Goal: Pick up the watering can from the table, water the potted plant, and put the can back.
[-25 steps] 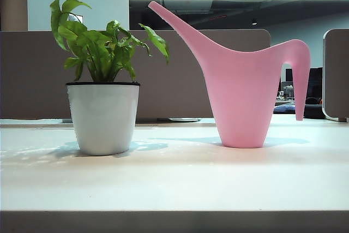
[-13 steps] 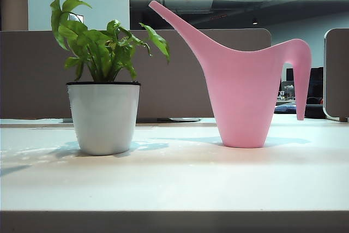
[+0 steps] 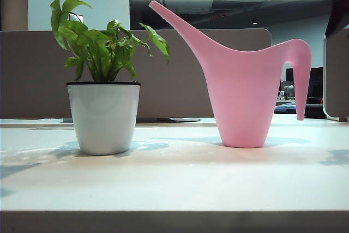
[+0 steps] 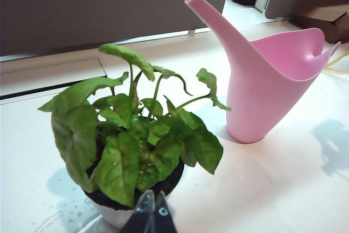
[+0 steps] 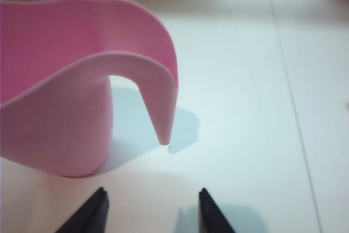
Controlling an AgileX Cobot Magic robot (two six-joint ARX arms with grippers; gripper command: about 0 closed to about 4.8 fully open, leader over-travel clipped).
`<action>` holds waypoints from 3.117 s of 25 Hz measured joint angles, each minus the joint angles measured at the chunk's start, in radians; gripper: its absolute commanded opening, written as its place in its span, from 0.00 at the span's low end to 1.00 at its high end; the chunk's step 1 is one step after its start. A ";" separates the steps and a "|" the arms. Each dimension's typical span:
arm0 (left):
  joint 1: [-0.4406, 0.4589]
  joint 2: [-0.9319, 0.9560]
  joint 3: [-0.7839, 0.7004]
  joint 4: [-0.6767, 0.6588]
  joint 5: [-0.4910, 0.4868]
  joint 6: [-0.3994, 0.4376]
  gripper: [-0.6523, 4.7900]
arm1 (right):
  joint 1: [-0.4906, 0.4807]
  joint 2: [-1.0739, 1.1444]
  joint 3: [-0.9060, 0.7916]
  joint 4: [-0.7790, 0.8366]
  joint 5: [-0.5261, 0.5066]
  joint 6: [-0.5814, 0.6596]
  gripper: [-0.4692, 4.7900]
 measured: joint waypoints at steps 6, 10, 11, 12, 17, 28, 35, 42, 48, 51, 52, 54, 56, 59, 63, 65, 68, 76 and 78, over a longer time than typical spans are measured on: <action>0.000 0.000 0.000 0.030 0.000 0.000 0.11 | 0.000 0.134 0.000 0.164 -0.003 -0.001 0.71; 0.000 0.000 0.000 0.045 0.001 0.000 0.11 | 0.000 0.252 0.000 0.273 -0.006 -0.001 0.79; 0.000 0.000 0.000 0.045 0.000 0.000 0.11 | 0.000 0.286 -0.001 0.306 -0.006 -0.001 0.86; 0.000 0.000 0.000 0.046 0.000 0.000 0.11 | 0.000 0.306 -0.001 0.325 -0.006 -0.002 0.89; 0.000 0.000 0.000 0.046 0.000 0.000 0.11 | 0.000 0.391 -0.001 0.418 -0.007 -0.002 0.89; 0.000 0.000 0.000 0.047 0.000 0.000 0.11 | 0.000 0.586 -0.001 0.771 -0.006 -0.018 0.89; 0.000 -0.001 0.000 0.047 0.000 0.000 0.11 | 0.000 0.615 -0.001 0.839 -0.006 -0.022 0.88; 0.000 -0.001 0.000 0.047 0.000 0.000 0.11 | -0.001 0.615 -0.001 0.885 -0.006 -0.040 0.64; 0.000 -0.001 0.000 0.047 0.000 0.000 0.11 | -0.001 0.615 -0.002 0.890 -0.005 -0.065 0.35; 0.000 -0.002 0.000 0.048 0.000 0.000 0.11 | -0.001 0.615 -0.002 0.914 -0.009 -0.069 0.35; 0.000 -0.002 0.000 0.048 0.000 0.000 0.11 | -0.001 0.615 -0.002 0.922 -0.008 -0.071 0.35; 0.000 -0.002 0.000 0.049 0.000 0.000 0.11 | -0.001 0.616 -0.003 0.945 -0.007 -0.078 0.35; 0.000 -0.002 0.000 0.049 0.000 0.000 0.11 | -0.001 0.616 -0.003 0.966 -0.003 -0.085 0.35; 0.000 -0.002 0.000 0.049 0.000 0.000 0.11 | -0.001 0.575 -0.006 0.977 0.006 -0.122 0.35; 0.000 -0.002 0.000 0.049 0.001 0.000 0.11 | -0.001 0.479 -0.005 0.988 0.005 -0.188 0.35; 0.000 -0.002 0.000 0.049 0.001 0.000 0.11 | -0.001 0.449 -0.005 0.996 0.005 -0.192 0.35; 0.000 -0.002 0.000 0.049 0.000 0.000 0.11 | -0.001 0.406 -0.004 0.986 0.003 -0.229 0.35; 0.000 -0.002 0.000 0.048 0.001 0.000 0.11 | 0.000 0.300 -0.005 0.886 0.002 -0.420 0.35; 0.000 -0.002 0.000 0.045 0.001 0.000 0.11 | 0.001 0.278 -0.005 0.879 0.002 -0.454 0.35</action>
